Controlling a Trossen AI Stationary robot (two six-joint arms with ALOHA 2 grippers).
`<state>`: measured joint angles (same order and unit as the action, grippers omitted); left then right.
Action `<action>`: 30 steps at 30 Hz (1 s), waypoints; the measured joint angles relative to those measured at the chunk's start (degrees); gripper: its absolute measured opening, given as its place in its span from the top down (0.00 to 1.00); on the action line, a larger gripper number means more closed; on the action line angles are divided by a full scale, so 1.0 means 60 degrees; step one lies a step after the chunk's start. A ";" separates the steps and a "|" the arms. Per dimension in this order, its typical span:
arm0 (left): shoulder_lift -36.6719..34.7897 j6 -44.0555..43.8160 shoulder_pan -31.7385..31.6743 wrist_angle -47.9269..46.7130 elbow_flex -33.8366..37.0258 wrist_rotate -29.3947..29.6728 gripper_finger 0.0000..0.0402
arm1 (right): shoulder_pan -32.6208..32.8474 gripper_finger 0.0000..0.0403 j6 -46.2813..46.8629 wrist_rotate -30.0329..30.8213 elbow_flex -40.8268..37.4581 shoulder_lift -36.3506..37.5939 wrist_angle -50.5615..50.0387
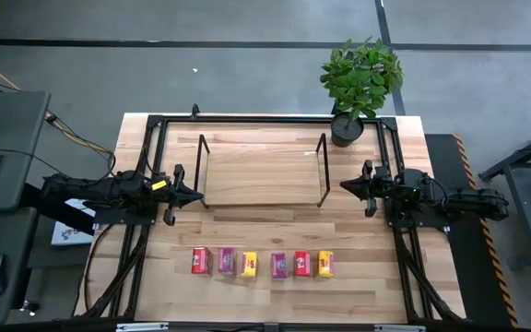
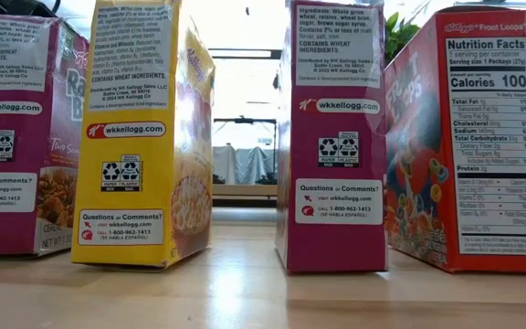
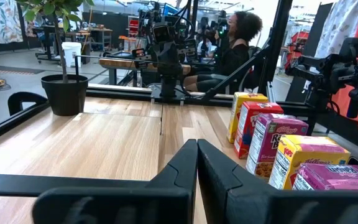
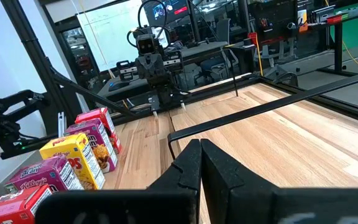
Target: Stack cereal on shelf
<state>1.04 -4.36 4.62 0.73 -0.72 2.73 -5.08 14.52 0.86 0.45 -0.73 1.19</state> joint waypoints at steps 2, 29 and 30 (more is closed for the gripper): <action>-0.0004 0.0000 0.0004 0.0002 -0.0002 0.0002 0.99 | 0.0000 1.00 0.0000 0.0000 0.0000 0.0000 0.0000; 0.0004 -0.0466 0.0002 0.0962 -0.0002 0.0009 0.98 | 0.0000 1.00 0.0000 -0.0001 0.0003 0.0000 0.0000; 0.0004 -0.0419 0.0006 0.1287 -0.0002 -0.0003 0.97 | 0.0000 1.00 0.0000 -0.0001 0.0000 0.0000 0.0000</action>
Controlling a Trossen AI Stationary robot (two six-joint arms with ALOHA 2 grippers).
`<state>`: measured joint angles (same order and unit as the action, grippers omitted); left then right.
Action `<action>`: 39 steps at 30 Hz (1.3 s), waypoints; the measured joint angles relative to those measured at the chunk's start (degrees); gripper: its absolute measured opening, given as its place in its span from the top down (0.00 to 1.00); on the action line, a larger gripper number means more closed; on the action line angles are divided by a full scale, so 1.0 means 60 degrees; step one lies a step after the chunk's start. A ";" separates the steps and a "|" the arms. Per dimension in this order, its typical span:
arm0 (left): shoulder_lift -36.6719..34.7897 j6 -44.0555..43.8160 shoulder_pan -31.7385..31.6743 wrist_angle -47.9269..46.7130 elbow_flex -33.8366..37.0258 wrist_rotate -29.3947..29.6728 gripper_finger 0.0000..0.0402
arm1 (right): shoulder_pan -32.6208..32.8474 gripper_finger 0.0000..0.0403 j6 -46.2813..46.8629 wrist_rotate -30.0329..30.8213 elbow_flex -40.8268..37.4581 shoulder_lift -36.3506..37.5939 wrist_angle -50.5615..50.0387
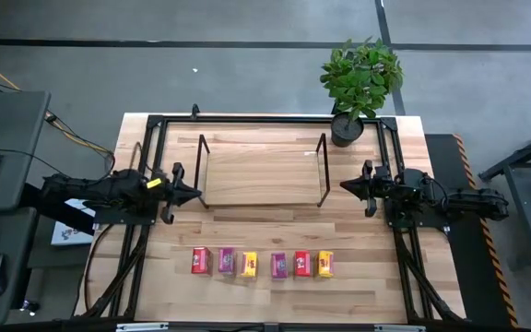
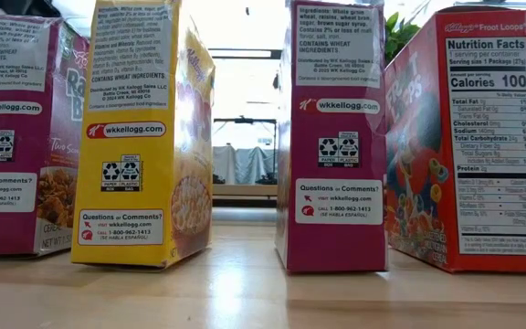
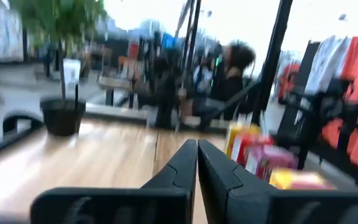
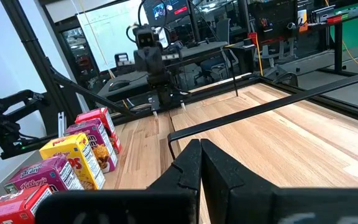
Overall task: Stack cereal on shelf
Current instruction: Put the red cereal box on the shelf
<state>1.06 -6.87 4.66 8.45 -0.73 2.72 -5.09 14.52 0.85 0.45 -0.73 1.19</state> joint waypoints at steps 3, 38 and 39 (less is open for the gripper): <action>0.0022 0.0076 0.0005 0.0912 -0.0166 -0.0290 0.92 | -0.0002 1.00 0.0000 -0.0002 0.0001 0.0000 0.0000; 1.1355 0.3370 0.6851 -0.8668 -0.9027 0.0913 0.37 | 0.0001 1.00 0.0000 0.0000 0.0000 0.0000 -0.0004; 1.1474 0.3634 0.6941 -0.8598 -0.9027 0.1068 0.37 | -0.0001 1.00 0.0000 -0.0002 0.0002 0.0000 -0.0002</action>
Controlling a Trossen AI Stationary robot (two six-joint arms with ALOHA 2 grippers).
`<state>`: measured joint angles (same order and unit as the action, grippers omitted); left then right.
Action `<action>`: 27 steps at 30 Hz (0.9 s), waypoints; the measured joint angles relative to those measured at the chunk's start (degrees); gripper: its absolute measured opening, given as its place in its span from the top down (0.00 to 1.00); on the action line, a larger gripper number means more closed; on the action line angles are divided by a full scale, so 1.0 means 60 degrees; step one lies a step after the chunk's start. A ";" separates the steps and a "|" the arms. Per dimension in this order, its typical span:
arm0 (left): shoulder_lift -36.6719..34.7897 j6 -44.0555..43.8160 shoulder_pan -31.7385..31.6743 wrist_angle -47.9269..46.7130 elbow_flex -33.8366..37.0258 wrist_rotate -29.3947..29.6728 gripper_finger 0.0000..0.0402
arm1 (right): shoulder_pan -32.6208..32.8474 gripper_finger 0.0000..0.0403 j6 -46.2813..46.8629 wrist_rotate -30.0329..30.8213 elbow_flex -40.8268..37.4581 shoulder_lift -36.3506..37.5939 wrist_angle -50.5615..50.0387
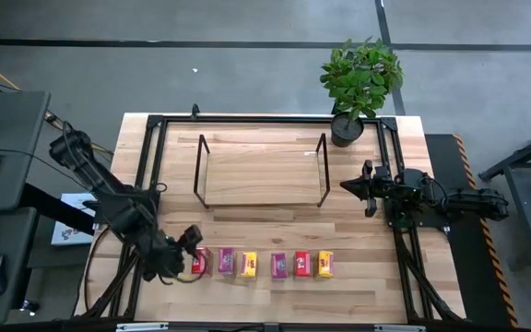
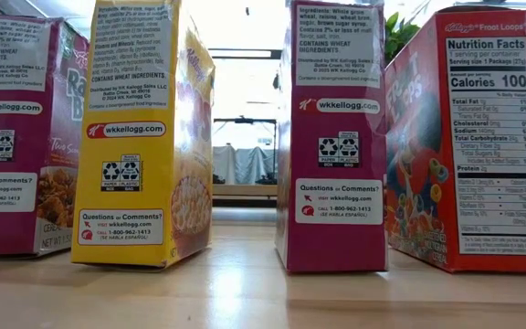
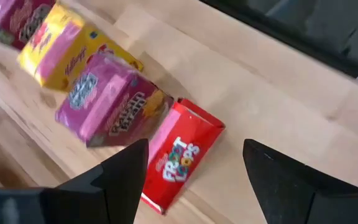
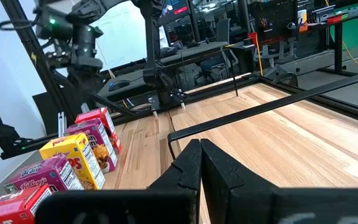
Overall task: Stack cereal on shelf
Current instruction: Put the red cereal box on the shelf
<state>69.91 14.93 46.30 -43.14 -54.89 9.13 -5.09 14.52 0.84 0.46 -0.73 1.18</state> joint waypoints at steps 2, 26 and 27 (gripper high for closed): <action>0.0229 0.0440 0.0096 0.0106 0.0000 0.0174 0.37 | 0.0000 1.00 0.0000 0.0000 -0.0001 0.0000 -0.0002; 0.1804 0.3238 -0.0364 0.0414 -0.0036 0.0539 0.37 | 0.0002 1.00 0.0000 0.0000 0.0001 0.0000 0.0002; 0.1804 0.3235 -0.0379 0.0443 -0.0033 0.0536 0.37 | 0.0001 1.00 0.0000 0.0000 -0.0002 0.0000 -0.0002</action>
<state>80.73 34.34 44.03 -40.48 -55.09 12.34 -5.09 14.52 0.84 0.45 -0.73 1.17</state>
